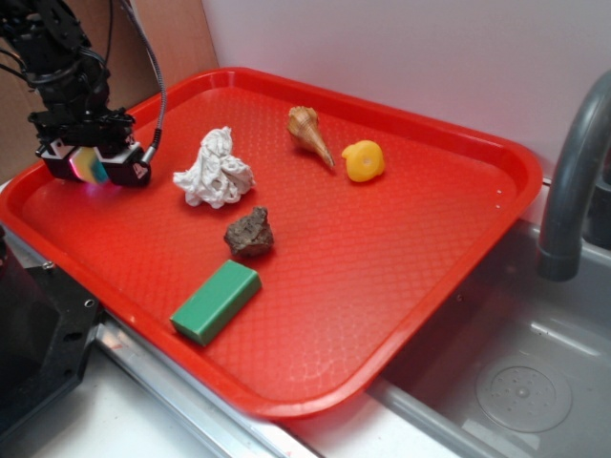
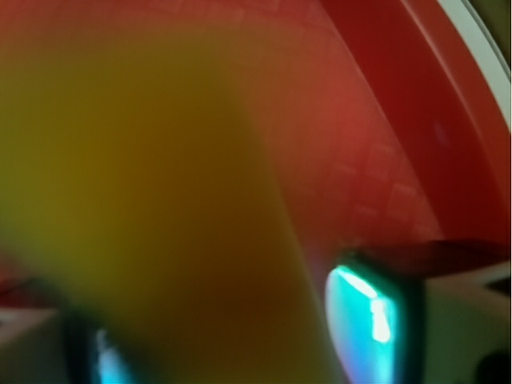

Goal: Grab the green sponge.

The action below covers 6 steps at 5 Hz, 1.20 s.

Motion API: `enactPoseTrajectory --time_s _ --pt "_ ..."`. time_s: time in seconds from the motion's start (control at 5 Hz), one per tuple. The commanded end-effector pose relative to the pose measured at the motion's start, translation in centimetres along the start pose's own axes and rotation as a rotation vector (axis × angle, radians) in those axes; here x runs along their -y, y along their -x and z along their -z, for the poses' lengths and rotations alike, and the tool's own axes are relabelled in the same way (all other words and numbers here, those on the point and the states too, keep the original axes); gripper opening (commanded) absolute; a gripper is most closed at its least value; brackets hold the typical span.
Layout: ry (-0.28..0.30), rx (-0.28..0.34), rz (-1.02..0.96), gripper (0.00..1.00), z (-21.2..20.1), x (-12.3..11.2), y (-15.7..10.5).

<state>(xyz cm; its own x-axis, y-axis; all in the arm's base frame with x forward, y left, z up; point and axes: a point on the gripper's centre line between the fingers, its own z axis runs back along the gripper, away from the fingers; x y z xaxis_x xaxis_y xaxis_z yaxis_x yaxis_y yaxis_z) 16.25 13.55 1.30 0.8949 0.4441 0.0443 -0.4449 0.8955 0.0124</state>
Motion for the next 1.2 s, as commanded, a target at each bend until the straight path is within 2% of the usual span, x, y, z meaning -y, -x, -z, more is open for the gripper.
enactPoseTrajectory --time_s 0.0,0.2,0.4,0.6,0.8,1.0 --pt "0.016 0.033 0.11 0.0 -5.5 0.8 1.4" --pt "0.063 0.101 0.305 0.0 -10.6 5.4 2.4" --pt "0.133 0.028 0.419 0.0 -15.9 9.7 3.1" --pt "0.134 -0.04 0.443 0.0 -18.9 12.2 3.4" --pt "0.175 -0.058 0.446 0.0 -18.4 12.7 3.3" --pt "0.084 -0.024 0.452 0.0 -17.7 12.0 2.9"
